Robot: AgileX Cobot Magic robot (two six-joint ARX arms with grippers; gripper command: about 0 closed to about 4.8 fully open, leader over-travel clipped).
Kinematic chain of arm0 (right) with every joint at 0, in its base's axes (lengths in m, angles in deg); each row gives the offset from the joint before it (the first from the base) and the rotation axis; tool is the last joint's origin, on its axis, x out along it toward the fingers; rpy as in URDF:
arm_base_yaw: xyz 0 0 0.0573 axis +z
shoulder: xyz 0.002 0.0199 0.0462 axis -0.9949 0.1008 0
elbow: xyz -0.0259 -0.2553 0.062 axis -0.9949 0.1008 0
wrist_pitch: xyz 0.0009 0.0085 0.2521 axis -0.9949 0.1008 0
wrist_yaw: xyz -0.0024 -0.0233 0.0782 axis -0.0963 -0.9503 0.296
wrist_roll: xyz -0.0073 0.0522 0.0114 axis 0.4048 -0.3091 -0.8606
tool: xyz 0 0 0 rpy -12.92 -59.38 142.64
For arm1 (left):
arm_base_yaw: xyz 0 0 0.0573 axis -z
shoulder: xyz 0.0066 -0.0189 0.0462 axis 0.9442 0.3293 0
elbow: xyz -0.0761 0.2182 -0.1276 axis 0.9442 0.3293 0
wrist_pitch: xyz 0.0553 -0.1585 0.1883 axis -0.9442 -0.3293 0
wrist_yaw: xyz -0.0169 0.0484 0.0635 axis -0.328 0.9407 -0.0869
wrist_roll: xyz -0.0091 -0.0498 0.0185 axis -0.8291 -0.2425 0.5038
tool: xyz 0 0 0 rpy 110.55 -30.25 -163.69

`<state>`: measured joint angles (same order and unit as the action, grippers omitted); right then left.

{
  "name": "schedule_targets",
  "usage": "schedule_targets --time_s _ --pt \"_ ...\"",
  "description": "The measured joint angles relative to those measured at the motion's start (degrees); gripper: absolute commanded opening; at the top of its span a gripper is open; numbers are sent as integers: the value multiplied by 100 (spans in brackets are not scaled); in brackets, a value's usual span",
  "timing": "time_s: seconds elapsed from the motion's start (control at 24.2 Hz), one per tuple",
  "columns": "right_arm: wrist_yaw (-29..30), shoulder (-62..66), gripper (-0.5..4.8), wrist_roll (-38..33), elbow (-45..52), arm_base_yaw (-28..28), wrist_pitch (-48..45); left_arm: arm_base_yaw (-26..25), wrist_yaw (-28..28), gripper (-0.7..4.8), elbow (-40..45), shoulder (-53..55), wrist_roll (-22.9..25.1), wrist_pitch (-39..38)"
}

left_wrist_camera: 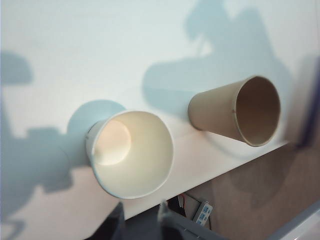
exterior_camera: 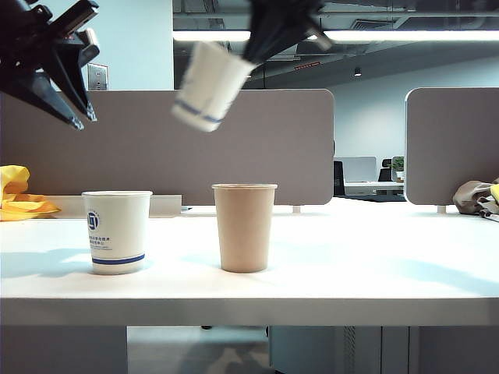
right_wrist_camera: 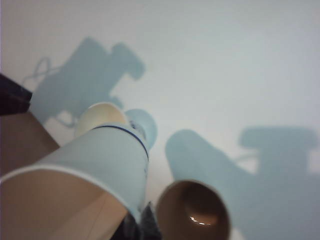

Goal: Pick up all the paper cups on the table one by one and stack them together.

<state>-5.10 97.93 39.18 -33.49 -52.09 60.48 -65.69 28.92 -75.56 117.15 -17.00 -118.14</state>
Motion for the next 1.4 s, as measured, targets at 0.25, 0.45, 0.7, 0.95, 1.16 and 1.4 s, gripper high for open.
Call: schedule_targets --time_s 0.25,0.45,0.7,0.95,1.16,1.4 --pt "-4 527 -2 -24 17 584 -122 -247 9 89 -264 -2 -2 -20" --pt "0 660 -2 -39 20 776 -350 -542 9 89 -267 -2 -4 -155" --pt "-4 765 -2 -144 15 748 -809 -719 26 89 -269 0 -9 -262" --pt "0 1121 -2 -210 11 739 -1095 -708 22 89 -269 0 -9 -275" --pt "2 1270 -2 -212 15 739 -1040 -708 22 89 -269 0 -9 -310" --pt "0 1268 -1 -212 7 721 -1056 -706 15 89 -269 0 -9 -308"
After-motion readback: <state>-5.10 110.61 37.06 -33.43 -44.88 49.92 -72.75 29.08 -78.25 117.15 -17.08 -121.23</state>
